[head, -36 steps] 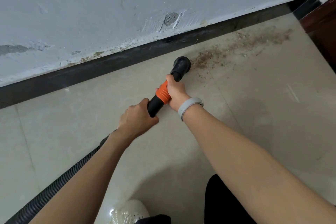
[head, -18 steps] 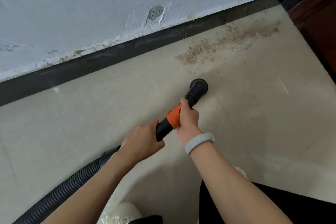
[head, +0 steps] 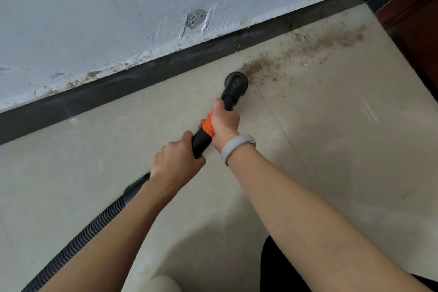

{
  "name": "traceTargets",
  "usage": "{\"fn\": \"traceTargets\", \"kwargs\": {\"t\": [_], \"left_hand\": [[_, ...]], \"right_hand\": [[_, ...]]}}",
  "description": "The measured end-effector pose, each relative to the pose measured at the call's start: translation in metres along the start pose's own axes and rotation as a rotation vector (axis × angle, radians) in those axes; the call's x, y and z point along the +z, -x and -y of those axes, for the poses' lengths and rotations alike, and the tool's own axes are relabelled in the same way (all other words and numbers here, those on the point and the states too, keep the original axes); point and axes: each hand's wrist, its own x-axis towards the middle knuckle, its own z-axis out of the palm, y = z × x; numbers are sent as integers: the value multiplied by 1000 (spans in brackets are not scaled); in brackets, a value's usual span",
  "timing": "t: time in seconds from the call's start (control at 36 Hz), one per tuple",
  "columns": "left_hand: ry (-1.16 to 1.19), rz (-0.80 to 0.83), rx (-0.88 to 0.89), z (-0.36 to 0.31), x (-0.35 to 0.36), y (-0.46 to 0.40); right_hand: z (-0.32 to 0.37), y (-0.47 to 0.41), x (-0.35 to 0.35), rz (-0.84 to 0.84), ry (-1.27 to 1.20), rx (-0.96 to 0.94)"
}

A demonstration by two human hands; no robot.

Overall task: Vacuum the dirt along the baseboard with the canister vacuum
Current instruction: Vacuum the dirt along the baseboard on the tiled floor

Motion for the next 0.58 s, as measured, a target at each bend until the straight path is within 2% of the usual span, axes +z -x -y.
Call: {"fn": "traceTargets", "kwargs": {"t": [0.17, 0.33, 0.58], "left_hand": [[49, -35, -28, 0, -13, -23], [59, 7, -6, -11, -22, -43], [86, 73, 33, -33, 3, -26]], "right_hand": [[21, -11, 19, 62, 49, -23], [38, -22, 24, 51, 137, -60], [28, -27, -16, -21, 45, -34]]}}
